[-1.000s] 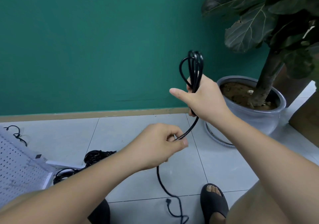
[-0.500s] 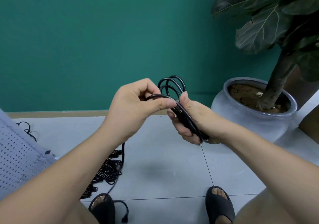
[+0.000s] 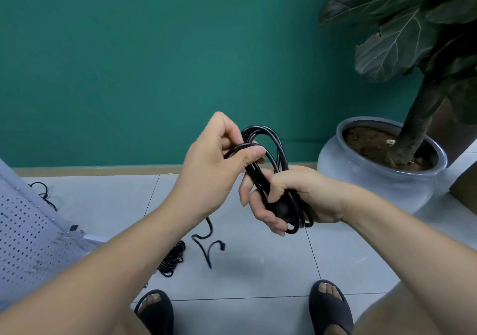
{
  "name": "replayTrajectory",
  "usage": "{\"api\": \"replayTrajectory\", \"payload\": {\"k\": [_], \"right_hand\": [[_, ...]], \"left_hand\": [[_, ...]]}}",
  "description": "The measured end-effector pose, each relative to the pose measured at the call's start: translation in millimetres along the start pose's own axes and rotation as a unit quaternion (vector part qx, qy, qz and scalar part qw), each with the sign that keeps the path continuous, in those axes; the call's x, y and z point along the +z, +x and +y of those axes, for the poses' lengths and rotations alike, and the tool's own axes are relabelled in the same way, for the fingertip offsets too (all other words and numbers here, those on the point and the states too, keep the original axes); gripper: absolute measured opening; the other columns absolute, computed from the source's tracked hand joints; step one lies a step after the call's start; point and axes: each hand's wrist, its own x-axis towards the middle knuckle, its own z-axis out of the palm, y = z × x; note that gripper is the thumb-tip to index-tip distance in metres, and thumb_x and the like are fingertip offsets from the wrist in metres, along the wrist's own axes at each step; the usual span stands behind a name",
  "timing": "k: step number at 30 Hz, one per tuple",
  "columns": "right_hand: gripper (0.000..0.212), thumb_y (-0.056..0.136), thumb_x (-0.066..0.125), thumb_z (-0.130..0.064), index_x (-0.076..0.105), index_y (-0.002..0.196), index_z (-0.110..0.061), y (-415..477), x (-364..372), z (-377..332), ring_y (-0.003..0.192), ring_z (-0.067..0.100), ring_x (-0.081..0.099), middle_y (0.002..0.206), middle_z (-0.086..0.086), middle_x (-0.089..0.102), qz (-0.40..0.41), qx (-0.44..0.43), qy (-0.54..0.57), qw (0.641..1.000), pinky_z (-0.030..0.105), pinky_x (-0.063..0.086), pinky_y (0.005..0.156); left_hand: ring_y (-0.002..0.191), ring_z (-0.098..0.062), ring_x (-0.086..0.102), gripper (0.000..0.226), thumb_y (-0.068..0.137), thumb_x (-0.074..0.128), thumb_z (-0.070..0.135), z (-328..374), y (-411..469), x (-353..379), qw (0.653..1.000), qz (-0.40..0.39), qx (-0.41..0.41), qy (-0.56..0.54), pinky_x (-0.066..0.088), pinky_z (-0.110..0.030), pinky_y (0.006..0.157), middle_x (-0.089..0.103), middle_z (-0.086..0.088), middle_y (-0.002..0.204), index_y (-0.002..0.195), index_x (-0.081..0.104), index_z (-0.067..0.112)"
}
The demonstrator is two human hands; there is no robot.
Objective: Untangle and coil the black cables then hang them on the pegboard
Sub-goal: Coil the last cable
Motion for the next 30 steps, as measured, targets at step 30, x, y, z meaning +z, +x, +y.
{"api": "replayTrajectory", "payload": {"k": [30], "right_hand": [[0.033,0.106,0.062,-0.022,0.055,0.075,-0.011,37,45,18,0.072,0.026,0.065,0.08,0.012,0.063,0.174,0.0,-0.123,0.977,0.031,0.042,0.06]], "left_hand": [[0.046,-0.019,0.026,0.038,0.095,0.079,0.046,8,37,6,0.973,0.141,-0.116,-0.139,0.034,-0.03,0.048,0.029,0.001,0.062,0.09,0.066,0.011]]}}
